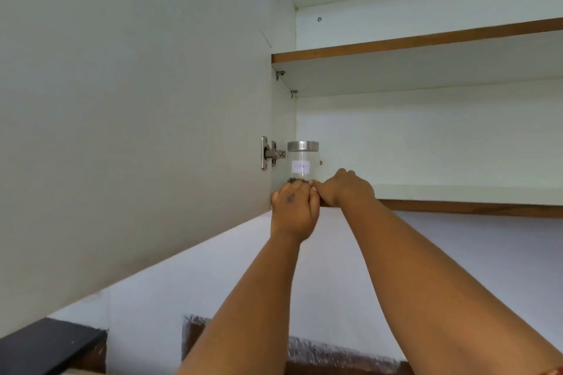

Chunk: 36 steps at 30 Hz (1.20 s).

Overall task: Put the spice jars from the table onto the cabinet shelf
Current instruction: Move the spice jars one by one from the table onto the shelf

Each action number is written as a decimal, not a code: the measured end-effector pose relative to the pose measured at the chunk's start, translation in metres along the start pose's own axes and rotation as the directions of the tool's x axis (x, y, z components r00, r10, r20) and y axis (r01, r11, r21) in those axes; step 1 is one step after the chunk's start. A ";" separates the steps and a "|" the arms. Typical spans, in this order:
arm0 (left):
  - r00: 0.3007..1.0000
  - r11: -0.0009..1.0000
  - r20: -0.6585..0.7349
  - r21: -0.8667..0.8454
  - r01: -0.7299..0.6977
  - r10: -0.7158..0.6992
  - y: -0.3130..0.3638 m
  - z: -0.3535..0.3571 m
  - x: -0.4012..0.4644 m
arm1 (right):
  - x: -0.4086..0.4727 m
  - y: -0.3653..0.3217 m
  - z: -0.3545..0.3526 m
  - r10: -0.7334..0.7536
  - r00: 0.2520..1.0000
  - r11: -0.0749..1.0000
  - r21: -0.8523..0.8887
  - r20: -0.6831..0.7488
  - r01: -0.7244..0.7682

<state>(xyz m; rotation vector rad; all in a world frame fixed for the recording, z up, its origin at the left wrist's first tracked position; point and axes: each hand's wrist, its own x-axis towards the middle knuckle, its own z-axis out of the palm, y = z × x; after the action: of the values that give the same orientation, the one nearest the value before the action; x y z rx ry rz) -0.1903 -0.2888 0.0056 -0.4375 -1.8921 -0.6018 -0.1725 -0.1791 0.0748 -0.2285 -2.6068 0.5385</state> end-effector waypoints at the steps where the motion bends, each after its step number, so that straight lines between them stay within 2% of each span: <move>1: 0.999 0.998 0.034 -0.052 0.031 -0.029 0.002 -0.004 -0.003 | -0.014 0.006 -0.001 -0.043 0.997 0.993 -0.109 -0.058 0.036; 3: 0.995 0.976 0.085 -0.205 0.076 -0.059 0.009 -0.014 -0.021 | -0.042 0.023 0.003 -0.159 0.968 0.965 -0.238 -0.193 0.111; 5: 0.970 0.968 0.233 -0.220 0.118 -0.065 0.022 -0.021 -0.059 | -0.074 0.044 0.017 -0.287 0.920 0.944 -0.244 -0.267 0.224; 7: 0.923 0.980 0.374 -0.132 0.146 -0.087 0.030 -0.022 -0.116 | -0.120 0.071 0.053 -0.315 0.908 0.949 -0.096 -0.277 0.300; 9: 0.843 0.977 0.520 -0.069 0.201 -0.137 0.031 -0.020 -0.183 | -0.179 0.103 0.103 -0.174 0.942 0.961 0.161 -0.287 0.227; 11: 0.697 0.967 0.687 0.033 0.252 -0.205 0.026 -0.023 -0.250 | -0.245 0.142 0.156 0.030 0.980 0.947 0.319 -0.198 0.035; 12: 0.614 0.958 0.751 0.083 0.275 -0.241 0.022 -0.026 -0.282 | -0.276 0.161 0.178 0.095 0.989 0.942 0.332 -0.115 -0.052; 14: 0.452 0.932 0.844 0.138 0.336 -0.288 0.021 -0.036 -0.346 | -0.330 0.198 0.214 0.138 0.989 0.959 0.240 0.061 -0.149; 15: 0.391 0.911 0.869 0.144 0.386 -0.303 0.022 -0.040 -0.376 | -0.352 0.215 0.227 0.124 0.983 0.972 0.183 0.132 -0.147; 18: 0.273 0.841 0.898 0.167 0.514 -0.346 0.031 -0.054 -0.443 | -0.394 0.250 0.246 0.094 0.966 0.987 0.107 0.243 -0.123; 21: 0.160 0.807 0.925 0.204 0.555 -0.344 0.037 -0.065 -0.486 | -0.427 0.262 0.258 0.096 0.929 0.991 0.052 0.359 -0.122; 23: 0.112 0.784 0.931 0.222 0.580 -0.347 0.038 -0.065 -0.501 | -0.445 0.260 0.265 0.061 0.841 0.990 0.073 0.538 -0.119; 25: 0.085 0.749 0.927 0.239 0.618 -0.366 0.041 -0.063 -0.507 | -0.458 0.254 0.274 0.029 0.699 0.997 0.025 0.715 -0.066; 27: 0.069 0.730 0.926 0.245 0.638 -0.371 0.043 -0.061 -0.513 | -0.468 0.248 0.282 0.008 0.628 0.998 -0.043 0.778 0.041; 29: 0.060 0.716 0.925 0.247 0.653 -0.374 0.045 -0.060 -0.516 | -0.476 0.251 0.292 0.012 0.632 0.995 -0.070 0.775 0.067; 31: 0.052 0.685 0.925 0.241 0.688 -0.377 0.046 -0.059 -0.515 | -0.476 0.253 0.293 0.044 0.650 0.998 -0.055 0.759 -0.004; 33: 0.026 0.614 0.923 0.234 0.754 -0.384 0.046 -0.061 -0.513 | -0.468 0.256 0.288 0.111 0.678 0.989 -0.015 0.727 -0.145; 36: -0.037 0.419 0.936 0.192 0.887 -0.350 0.044 -0.067 -0.508 | -0.443 0.257 0.268 0.278 0.745 0.905 0.096 0.607 -0.415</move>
<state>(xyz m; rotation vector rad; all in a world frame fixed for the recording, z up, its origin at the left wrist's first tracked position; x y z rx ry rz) 0.0765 -0.3058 -0.4335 -0.0277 -3.0951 -1.9353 0.1065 -0.1446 -0.4303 -0.5656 -3.0672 1.2018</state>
